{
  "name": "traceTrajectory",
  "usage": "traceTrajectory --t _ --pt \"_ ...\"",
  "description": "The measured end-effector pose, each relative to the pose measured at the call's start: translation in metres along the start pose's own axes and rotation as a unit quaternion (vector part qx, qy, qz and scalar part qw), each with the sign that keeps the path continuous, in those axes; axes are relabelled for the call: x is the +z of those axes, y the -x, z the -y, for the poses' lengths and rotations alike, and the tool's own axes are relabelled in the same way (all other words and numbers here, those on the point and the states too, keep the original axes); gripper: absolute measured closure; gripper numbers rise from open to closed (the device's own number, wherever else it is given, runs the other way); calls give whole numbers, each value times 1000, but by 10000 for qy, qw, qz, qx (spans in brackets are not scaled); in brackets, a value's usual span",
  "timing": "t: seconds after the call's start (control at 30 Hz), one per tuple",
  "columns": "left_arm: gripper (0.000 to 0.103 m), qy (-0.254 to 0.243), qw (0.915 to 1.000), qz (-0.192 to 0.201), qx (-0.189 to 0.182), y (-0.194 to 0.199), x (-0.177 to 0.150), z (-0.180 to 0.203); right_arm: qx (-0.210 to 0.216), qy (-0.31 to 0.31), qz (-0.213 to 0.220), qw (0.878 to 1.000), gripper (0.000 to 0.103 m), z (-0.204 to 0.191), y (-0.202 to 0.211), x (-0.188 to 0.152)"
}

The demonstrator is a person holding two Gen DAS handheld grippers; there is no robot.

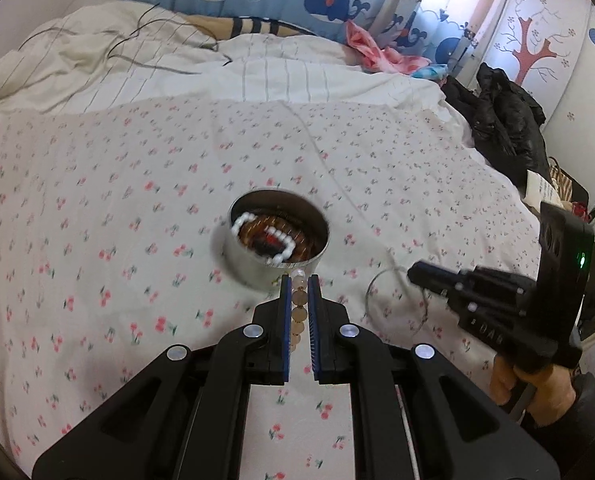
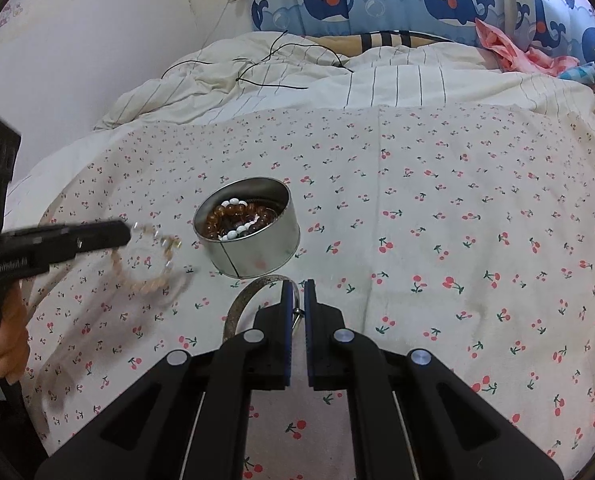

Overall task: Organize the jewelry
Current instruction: 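Carry the peach bracelet over the tin and open the left gripper, then lift the silver bangle over the tin and open the right gripper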

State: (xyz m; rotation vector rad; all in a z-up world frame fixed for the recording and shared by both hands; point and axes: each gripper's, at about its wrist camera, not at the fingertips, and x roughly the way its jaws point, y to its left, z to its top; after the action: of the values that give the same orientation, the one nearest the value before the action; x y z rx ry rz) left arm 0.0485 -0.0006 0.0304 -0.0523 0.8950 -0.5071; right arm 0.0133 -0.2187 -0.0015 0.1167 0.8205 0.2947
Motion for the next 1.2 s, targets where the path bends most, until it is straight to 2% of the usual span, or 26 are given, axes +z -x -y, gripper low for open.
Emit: traceTrajectory --t 0.17,0.5,0.57,0.63,0.7,0.77,0.83,0.9,0.97,1.03,1.1,1.2 --pt "96 -182 9998 89 27 -6 23 12 17 -27 -8 10000 97 0 -1 1" --pt "96 -83 9992 207 -323 -40 63 17 48 -64 -41 10000 97 1 -4 0" --pt "96 -18 9999 71 -90 -59 62 13 47 -66 -43 10000 97 1 -4 0" --pt "96 -80 9991 -138 392 -78 55 7 47 -65 -42 10000 97 1 -4 0" --pt "95 -157 9945 -388 962 -94 46 0 54 -68 -36 10000 97 1 -3 0" --pt "94 -224 9912 -493 1206 -96 42 -4 58 -80 -23 9999 97 2 -3 0" --pt "82 -273 9895 -420 1359 -86 42 -7 67 -94 -2 9999 97 2 -2 0" --pt "43 -389 9851 -228 1660 -68 42 -7 83 -114 42 9999 97 2 0 1" --pt "39 -359 9829 -15 1807 -48 37 -9 125 -125 172 9997 97 1 6 3" --pt "39 -280 9829 -40 1821 -36 30 -16 205 -155 310 9992 97 -1 13 7" --pt "39 -179 9799 -77 1987 -26 16 -22 238 -154 462 9985 97 -5 19 14" --pt "36 -5 9779 -86 2088 -18 2 -32 299 -225 509 9980 97 -10 12 27"
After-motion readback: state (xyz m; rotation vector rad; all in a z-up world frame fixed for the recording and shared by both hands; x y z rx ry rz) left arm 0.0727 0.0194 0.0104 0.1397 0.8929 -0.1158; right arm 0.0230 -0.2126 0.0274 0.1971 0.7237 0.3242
